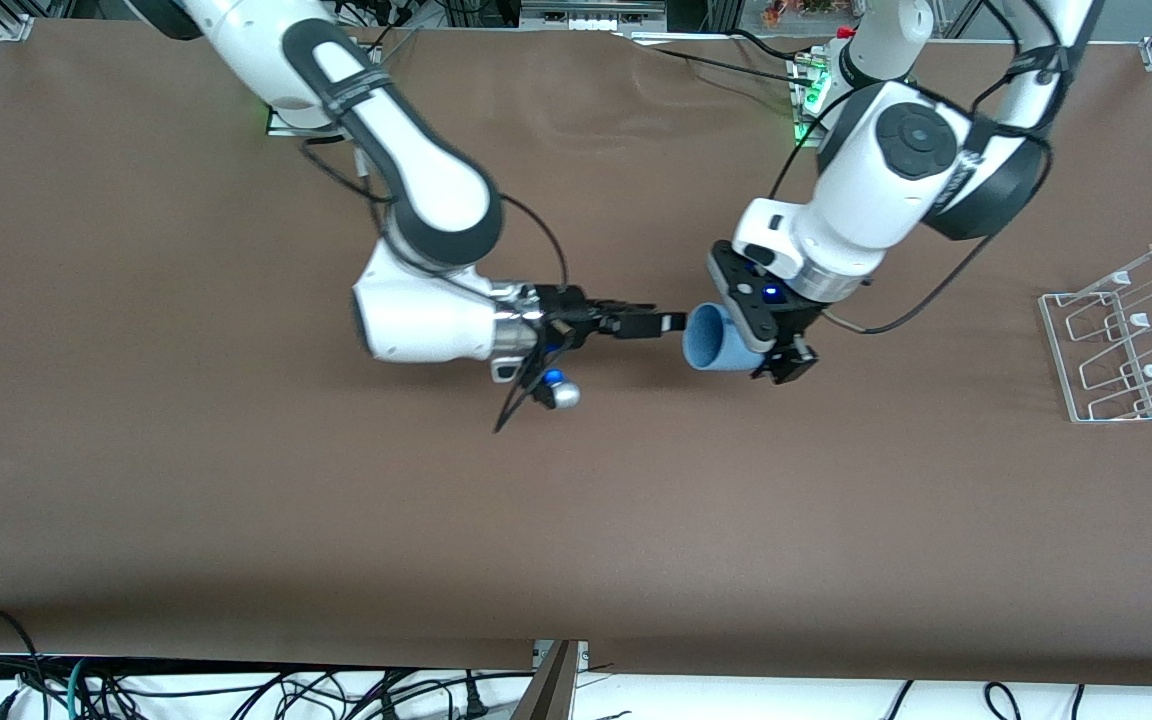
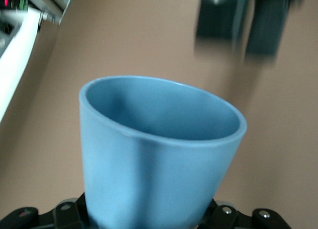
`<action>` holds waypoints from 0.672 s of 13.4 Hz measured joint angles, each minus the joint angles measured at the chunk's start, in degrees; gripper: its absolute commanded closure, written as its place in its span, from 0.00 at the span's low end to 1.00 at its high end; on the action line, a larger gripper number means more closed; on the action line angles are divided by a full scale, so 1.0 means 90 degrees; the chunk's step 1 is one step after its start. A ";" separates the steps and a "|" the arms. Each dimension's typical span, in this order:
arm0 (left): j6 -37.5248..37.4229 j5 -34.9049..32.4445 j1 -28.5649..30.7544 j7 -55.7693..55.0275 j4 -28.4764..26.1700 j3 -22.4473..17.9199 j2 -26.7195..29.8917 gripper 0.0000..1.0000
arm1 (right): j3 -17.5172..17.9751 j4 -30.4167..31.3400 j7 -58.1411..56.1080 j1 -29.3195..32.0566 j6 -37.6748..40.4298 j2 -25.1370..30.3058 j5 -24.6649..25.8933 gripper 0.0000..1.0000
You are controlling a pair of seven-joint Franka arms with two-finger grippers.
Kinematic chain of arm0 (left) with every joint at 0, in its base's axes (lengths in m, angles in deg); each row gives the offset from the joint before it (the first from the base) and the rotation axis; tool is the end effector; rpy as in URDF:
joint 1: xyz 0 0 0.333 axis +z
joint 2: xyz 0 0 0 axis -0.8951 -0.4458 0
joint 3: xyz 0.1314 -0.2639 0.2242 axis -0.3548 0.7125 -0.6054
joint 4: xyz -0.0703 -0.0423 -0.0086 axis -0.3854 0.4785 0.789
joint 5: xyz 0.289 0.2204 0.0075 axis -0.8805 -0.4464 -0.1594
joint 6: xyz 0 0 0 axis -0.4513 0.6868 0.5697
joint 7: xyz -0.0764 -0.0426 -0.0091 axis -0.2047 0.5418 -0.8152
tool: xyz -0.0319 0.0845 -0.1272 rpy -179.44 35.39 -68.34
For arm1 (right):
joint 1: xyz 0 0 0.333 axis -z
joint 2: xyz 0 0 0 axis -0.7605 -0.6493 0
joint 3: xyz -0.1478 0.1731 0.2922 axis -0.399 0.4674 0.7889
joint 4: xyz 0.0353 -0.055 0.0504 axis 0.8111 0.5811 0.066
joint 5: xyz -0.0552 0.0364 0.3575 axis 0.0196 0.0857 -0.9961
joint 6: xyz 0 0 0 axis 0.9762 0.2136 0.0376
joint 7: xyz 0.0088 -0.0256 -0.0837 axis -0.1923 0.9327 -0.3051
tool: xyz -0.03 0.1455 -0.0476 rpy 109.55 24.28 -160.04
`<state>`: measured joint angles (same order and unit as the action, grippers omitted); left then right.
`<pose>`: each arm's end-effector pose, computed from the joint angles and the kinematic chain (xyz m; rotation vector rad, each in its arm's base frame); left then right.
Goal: Transfer cup to left arm and place on rack
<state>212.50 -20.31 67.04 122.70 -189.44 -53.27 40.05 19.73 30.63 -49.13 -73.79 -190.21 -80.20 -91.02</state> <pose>0.5711 -0.2481 0.4627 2.5581 -1.7264 0.3017 0.6209 0.5053 0.4120 -1.9568 0.3523 0.4833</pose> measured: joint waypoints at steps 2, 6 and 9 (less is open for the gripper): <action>-0.0887 -0.0002 0.0267 0.0095 0.0035 -0.0010 0.0297 1.00 | -0.0006 -0.0133 -0.0014 0.0441 0.0567 0.0030 0.0610 0.00; -0.2312 -0.0248 0.1269 0.0342 0.0184 -0.0080 0.0607 1.00 | -0.0022 -0.0315 -0.0506 0.1110 0.1393 0.0323 0.2267 0.00; -0.3071 -0.1109 0.2172 0.0447 0.0192 -0.0114 0.0585 1.00 | -0.0381 -0.0324 -0.1645 0.1286 0.1791 0.0677 0.3103 0.00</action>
<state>184.86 -30.29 86.59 126.72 -187.71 -54.30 45.31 16.30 27.72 -63.94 -62.21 -174.08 -74.11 -63.09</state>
